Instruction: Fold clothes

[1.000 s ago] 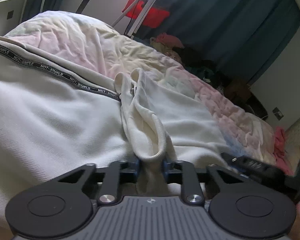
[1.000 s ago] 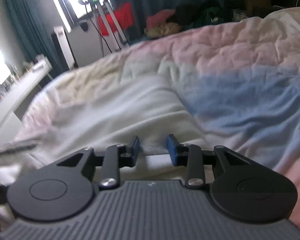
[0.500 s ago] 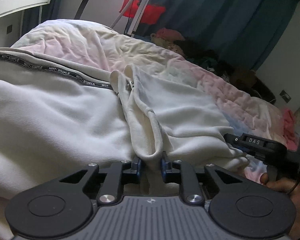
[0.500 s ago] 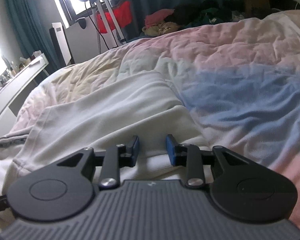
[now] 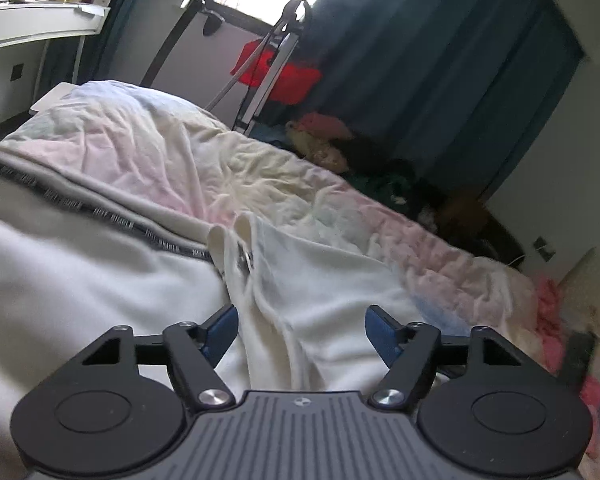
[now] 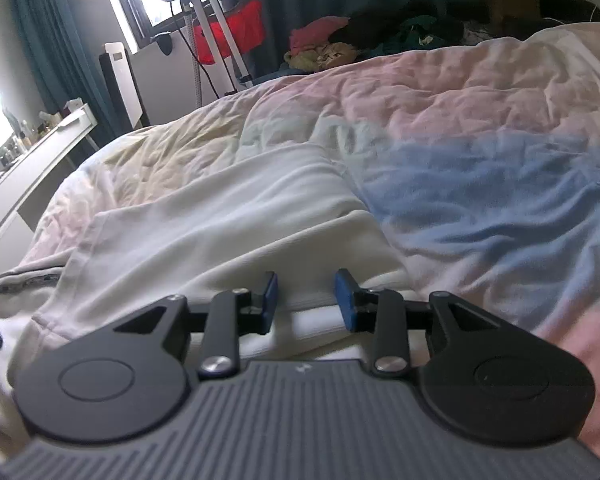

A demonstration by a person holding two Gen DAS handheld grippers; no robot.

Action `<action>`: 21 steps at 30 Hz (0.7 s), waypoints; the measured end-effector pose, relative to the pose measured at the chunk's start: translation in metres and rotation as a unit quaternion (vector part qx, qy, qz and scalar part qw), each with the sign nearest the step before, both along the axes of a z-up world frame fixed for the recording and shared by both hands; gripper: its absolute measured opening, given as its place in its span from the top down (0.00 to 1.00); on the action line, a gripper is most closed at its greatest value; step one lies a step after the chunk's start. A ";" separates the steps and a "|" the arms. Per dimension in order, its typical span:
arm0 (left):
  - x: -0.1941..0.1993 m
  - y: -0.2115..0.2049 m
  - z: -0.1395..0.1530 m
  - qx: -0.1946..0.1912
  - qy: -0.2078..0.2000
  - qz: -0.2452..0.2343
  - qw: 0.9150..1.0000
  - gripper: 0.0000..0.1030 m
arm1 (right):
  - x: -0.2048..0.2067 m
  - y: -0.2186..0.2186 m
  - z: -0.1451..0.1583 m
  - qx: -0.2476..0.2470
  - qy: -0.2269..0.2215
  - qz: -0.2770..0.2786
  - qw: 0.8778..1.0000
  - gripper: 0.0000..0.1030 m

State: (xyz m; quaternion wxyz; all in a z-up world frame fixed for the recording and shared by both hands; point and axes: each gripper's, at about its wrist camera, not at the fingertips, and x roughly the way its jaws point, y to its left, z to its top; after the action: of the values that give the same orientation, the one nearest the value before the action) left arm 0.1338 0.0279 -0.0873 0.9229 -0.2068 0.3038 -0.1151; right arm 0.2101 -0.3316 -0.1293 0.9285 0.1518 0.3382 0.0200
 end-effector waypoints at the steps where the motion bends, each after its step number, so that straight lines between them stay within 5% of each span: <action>1: 0.014 -0.001 -0.001 0.008 0.007 -0.002 1.000 0.30 | 0.000 -0.001 0.000 0.003 0.000 -0.001 1.000 0.66; 8: 0.092 -0.004 -0.022 0.031 0.025 -0.002 0.999 0.40 | 0.000 -0.007 -0.001 0.028 0.003 -0.008 1.000 0.66; 10: 0.080 -0.002 -0.023 0.020 0.036 -0.010 0.999 0.47 | 0.000 -0.009 -0.001 0.033 0.002 -0.008 0.999 0.67; 21: 0.016 0.008 -0.025 -0.028 0.084 -0.055 0.995 0.47 | 0.004 -0.007 -0.003 0.030 0.001 -0.011 0.999 0.66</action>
State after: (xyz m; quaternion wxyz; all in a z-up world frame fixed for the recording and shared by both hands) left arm 0.1493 0.0364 -0.1121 0.8803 -0.2250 0.3875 -0.1562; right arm 0.2140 -0.3388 -0.1319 0.9233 0.1838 0.3367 0.0197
